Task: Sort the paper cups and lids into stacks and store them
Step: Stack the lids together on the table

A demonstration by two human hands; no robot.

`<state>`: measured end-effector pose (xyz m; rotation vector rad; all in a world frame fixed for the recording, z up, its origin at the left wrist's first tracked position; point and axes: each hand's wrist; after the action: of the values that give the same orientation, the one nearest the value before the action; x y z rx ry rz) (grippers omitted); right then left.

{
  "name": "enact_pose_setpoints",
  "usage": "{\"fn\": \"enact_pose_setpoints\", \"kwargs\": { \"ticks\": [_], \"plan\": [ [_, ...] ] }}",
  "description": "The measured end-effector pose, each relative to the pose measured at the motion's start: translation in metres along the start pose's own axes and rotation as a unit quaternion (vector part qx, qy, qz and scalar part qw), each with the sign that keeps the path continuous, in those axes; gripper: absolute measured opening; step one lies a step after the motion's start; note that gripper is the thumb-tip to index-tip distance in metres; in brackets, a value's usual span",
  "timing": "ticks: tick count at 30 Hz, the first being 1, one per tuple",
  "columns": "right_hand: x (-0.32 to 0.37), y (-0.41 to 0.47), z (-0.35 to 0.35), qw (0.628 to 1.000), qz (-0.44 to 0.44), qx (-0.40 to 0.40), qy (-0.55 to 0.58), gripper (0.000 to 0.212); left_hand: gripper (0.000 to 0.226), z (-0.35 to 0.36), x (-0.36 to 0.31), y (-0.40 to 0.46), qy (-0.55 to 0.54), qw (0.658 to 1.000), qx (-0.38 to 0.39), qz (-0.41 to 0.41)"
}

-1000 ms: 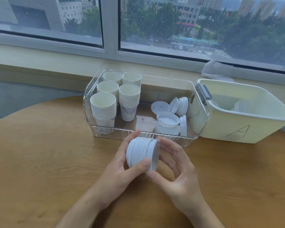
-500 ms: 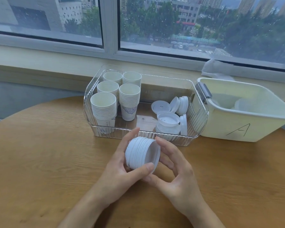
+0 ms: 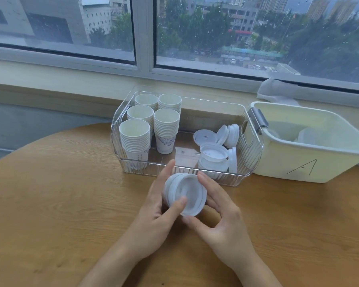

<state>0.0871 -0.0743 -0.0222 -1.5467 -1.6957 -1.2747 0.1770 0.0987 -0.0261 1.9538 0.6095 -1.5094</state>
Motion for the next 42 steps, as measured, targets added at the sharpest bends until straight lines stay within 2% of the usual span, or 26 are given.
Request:
{"fn": "enact_pose_setpoints", "kwargs": {
  "ticks": [6, 12, 16, 21, 27, 30, 32, 34, 36, 40, 42],
  "plan": [
    [0.007, 0.001, -0.001, 0.996, 0.049, 0.042, 0.061, 0.077, 0.044, -0.003, -0.003, -0.001, 0.063, 0.996, -0.054, 0.02],
    [0.005, 0.002, -0.003, 0.993, 0.065, 0.043, 0.093, 0.077, 0.051, -0.004, -0.003, -0.008, -0.004, 0.999, -0.029, -0.029],
    [0.0, 0.003, 0.0, 0.993, 0.066, 0.055, 0.083, 0.084, 0.049, -0.018, -0.005, -0.021, 0.019, 0.996, -0.082, -0.038],
    [-0.005, 0.004, 0.002, 0.993, 0.069, 0.058, 0.078, 0.086, 0.05, -0.057, -0.002, -0.042, 0.081, 0.977, -0.184, -0.067],
    [-0.008, 0.004, 0.002, 0.993, 0.071, 0.061, 0.077, 0.085, 0.032, -0.086, 0.001, -0.056, 0.172, 0.944, -0.258, -0.111],
    [-0.008, 0.003, 0.001, 0.993, 0.07, 0.059, 0.081, 0.083, 0.039, -0.096, 0.0, -0.059, 0.202, 0.934, -0.255, -0.151],
    [-0.009, 0.003, 0.001, 0.992, 0.068, 0.052, 0.088, 0.078, 0.052, -0.097, -0.006, -0.058, 0.257, 0.916, -0.271, -0.145],
    [-0.01, 0.003, 0.002, 0.993, 0.066, 0.029, 0.091, 0.07, 0.061, -0.092, -0.022, -0.052, 0.31, 0.896, -0.303, -0.098],
    [-0.01, 0.005, 0.001, 0.995, 0.066, -0.024, 0.074, 0.057, 0.051, -0.081, -0.04, -0.039, 0.341, 0.884, -0.317, -0.033],
    [-0.008, 0.016, -0.013, 0.983, 0.053, -0.169, 0.041, 0.036, 0.032, -0.049, -0.059, 0.001, 0.339, 0.905, -0.255, 0.031],
    [-0.012, 0.024, -0.021, 0.976, 0.048, -0.212, -0.005, 0.03, 0.028, -0.033, -0.058, 0.025, 0.332, 0.917, -0.216, 0.041]
  ]
}}
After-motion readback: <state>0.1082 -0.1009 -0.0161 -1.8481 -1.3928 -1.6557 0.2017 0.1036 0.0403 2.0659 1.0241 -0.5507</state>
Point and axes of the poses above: each hand's wrist, its own y-axis towards the middle knuckle, its own z-axis out of the palm, x = y × z, and after that the axes turned 10 degrees about x, right-handed
